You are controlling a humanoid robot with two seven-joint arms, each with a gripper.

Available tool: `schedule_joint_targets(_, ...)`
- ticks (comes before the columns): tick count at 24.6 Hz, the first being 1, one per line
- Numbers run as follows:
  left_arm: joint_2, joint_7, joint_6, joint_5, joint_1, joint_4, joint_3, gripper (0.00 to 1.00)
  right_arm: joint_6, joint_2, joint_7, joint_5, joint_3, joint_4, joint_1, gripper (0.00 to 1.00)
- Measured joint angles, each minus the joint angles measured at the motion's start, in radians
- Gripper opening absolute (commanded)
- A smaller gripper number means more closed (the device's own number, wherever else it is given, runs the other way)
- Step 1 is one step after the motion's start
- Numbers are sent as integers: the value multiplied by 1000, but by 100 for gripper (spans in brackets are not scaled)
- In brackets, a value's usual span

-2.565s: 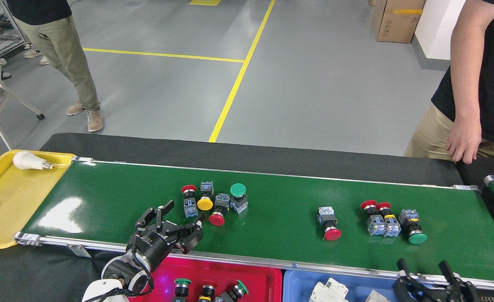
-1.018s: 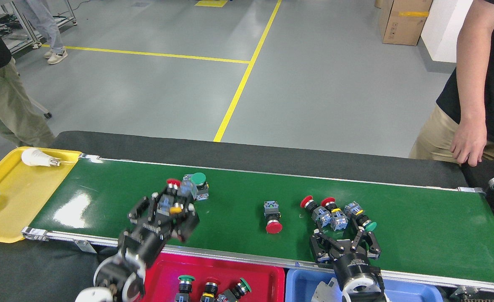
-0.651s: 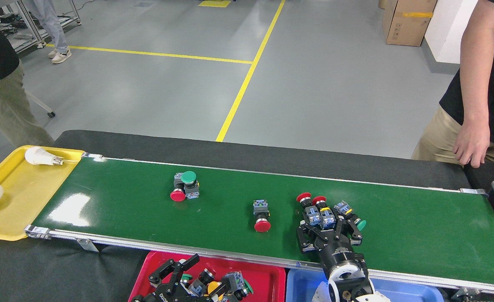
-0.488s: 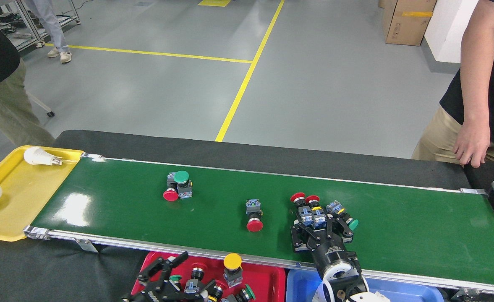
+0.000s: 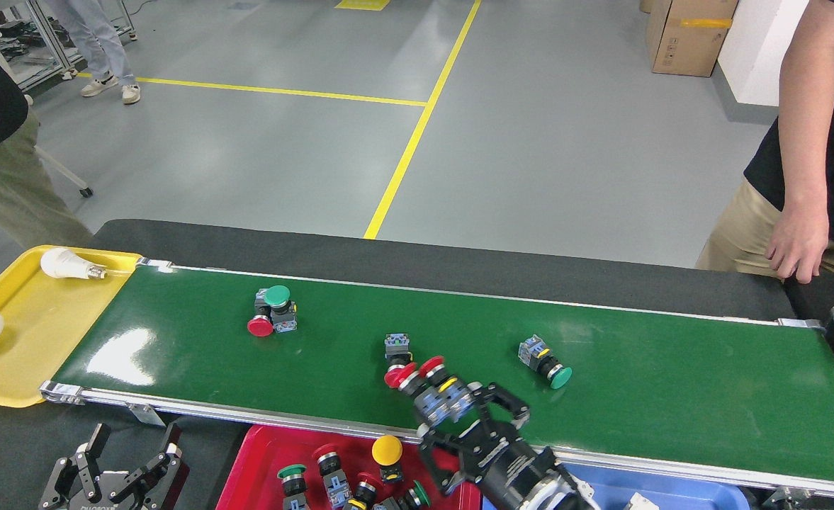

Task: Pick switch part from conveyor to tray

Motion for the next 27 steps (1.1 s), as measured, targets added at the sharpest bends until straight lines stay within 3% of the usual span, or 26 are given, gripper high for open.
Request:
schedule_joint_targets(1,0,-28,4,0,-50,31,-12,99,-21,0,0,6,46,1,-11,30)
schedule_joint_targets(3,6,-83,3,0,-178,107,-45,99,-39,3,13,33,117,9,-18,100)
schedule_joint_targets(9,113,-145,-3,0,-515,521,-189,99,-53,6,38,51,160,19,1,100)
schedule_joint_targets(14,144,-149,-4,0,-636,729,-218,99,-45,5,41,47,113,-11,15,100)
schedule_joint_targets(16,149,-150,-2,0,-661,794,-219,99,-40,5,43,46,30,-60,51,100)
schedule_joint_targets(19,160,-154,31,0,-715,889,-219,99,-12,24,45,22,-189,-138,148,100)
schedule_joint_targets(22,182,-148,64,0,-743,948,-219,99,58,58,45,-51,-395,-149,179,100)
schedule_joint_targets(27,196,-138,157,0,-776,1038,-218,99,123,58,45,-68,-650,-151,259,100)
